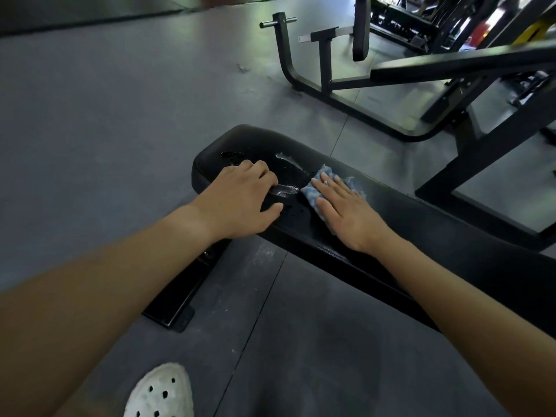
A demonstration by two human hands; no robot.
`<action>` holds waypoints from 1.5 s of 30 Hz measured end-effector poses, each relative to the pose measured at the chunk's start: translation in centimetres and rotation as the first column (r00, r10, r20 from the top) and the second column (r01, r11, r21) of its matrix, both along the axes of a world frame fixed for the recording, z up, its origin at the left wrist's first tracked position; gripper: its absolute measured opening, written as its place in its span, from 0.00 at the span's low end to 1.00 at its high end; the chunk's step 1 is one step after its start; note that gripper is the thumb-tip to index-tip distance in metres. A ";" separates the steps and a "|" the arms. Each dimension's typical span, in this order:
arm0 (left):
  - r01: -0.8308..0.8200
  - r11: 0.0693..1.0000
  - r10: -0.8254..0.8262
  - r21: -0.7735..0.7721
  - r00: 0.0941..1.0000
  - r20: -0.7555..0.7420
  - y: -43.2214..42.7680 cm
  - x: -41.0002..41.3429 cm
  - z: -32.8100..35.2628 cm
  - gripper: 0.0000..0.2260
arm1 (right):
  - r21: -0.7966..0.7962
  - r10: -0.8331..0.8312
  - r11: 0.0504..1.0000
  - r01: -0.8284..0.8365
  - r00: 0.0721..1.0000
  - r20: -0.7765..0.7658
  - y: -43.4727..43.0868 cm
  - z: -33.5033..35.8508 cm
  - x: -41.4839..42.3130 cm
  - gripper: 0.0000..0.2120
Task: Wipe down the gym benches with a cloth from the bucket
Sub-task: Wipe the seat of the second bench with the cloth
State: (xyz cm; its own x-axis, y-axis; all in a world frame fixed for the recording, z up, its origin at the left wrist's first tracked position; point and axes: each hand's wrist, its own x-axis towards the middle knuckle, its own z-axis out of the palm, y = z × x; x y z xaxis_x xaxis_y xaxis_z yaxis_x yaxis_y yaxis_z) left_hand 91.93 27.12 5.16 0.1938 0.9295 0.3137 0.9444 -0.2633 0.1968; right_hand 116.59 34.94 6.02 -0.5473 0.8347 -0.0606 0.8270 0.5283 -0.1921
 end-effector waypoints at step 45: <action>0.027 0.999 -0.031 -0.027 0.982 -0.187 -1.5 13.6 0.3 0.16 | 0.017 -0.104 0.994 0.104 0.994 0.026 -8.7 -0.5 8.5 0.28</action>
